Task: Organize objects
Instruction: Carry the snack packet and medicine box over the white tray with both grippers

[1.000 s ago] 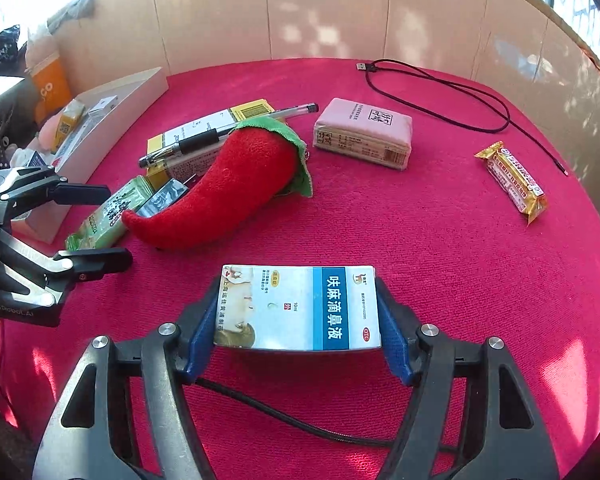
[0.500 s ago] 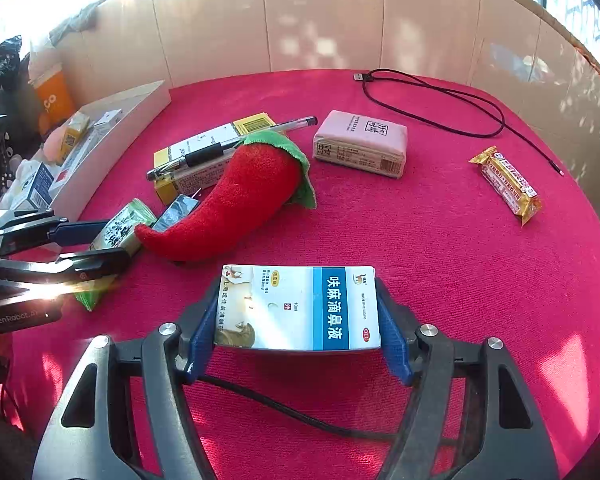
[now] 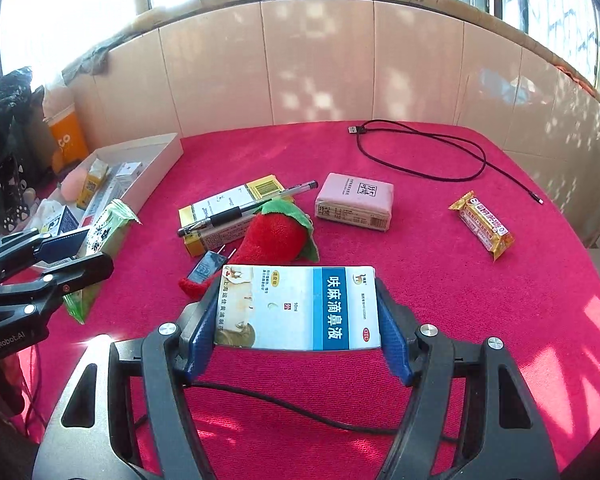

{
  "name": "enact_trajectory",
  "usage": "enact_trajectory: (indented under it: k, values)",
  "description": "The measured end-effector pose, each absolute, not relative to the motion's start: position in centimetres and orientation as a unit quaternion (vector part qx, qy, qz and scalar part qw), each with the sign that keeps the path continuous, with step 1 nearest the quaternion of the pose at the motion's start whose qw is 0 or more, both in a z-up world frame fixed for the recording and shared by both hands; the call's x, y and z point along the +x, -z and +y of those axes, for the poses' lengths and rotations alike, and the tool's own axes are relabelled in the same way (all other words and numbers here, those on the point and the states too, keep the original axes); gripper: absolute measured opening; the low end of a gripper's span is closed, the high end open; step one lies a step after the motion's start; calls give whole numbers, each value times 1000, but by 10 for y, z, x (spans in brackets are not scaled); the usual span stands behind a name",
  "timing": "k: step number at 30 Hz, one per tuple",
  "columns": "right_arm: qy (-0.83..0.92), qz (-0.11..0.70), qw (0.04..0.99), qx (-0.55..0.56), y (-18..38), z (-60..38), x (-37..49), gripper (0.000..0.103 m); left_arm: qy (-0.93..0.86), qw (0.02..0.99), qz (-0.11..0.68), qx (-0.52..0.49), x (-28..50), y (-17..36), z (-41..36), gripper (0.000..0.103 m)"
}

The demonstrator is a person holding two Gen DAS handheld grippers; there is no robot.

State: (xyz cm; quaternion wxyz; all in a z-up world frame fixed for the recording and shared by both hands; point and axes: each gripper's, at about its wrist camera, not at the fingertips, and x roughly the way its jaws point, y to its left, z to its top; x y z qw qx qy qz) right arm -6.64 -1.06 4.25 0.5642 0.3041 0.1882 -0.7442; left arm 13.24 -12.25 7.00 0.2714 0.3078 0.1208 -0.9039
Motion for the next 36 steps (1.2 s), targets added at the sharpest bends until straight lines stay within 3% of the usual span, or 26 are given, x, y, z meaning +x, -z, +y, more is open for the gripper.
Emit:
enact_trajectory:
  k: [36]
  values:
    - [726, 193, 607, 260, -73, -14, -23, 69, 902, 346, 147, 212, 194, -103, -138, 37]
